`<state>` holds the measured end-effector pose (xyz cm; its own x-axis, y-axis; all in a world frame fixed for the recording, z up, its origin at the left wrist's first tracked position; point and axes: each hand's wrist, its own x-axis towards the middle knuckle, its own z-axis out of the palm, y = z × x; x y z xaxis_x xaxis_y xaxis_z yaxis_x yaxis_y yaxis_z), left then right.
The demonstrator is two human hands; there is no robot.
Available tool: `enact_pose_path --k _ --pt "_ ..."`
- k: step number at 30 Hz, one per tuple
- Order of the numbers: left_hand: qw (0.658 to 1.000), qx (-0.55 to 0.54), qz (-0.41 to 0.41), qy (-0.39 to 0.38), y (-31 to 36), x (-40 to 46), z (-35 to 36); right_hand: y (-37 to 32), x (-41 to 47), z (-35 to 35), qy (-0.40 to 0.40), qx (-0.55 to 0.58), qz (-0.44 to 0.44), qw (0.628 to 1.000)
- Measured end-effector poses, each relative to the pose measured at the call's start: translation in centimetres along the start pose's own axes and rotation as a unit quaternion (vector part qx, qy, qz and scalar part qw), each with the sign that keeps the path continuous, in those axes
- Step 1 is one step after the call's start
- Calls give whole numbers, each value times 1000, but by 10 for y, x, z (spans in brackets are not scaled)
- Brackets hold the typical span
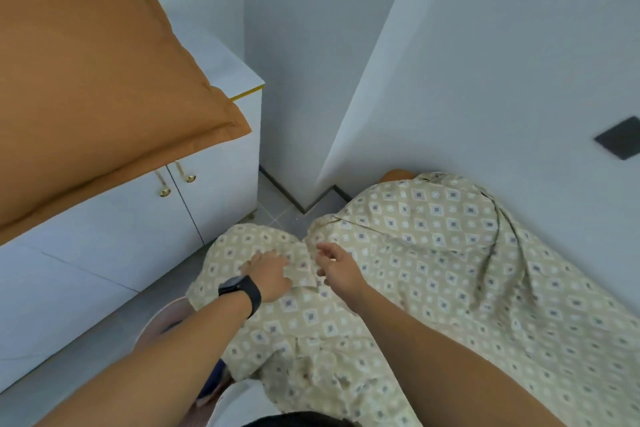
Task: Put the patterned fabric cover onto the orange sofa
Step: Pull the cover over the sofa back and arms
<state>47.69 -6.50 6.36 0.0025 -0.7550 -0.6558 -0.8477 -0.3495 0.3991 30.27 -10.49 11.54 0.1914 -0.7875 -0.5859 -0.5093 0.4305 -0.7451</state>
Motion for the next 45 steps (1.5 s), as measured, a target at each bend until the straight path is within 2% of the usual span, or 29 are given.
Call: enact_pose_path --k 6,15,21,27,35,40,45 --pt "1000 17 14 -5 65 -9 55 68 -34 -65 -42 -64 34 996" --pt "999 -5 -10 41 146 -48 148 137 -69 -137 -113 -158 -48 980" --pt "1000 2 13 -9 180 -44 182 168 -82 -169 -135 -183 -39 973" --pt "998 22 44 -34 206 -9 150 150 -63 -211 -76 -217 -21 973" --pt "990 -59 87 95 213 9 85 54 -10 -227 -37 -264 -124 956" --pt "985 -88 74 131 213 39 83 42 43 -247 -58 -317 -154 934" --pt "978 -124 48 160 228 91 104 61 137 -288 -45 -428 -178 885"
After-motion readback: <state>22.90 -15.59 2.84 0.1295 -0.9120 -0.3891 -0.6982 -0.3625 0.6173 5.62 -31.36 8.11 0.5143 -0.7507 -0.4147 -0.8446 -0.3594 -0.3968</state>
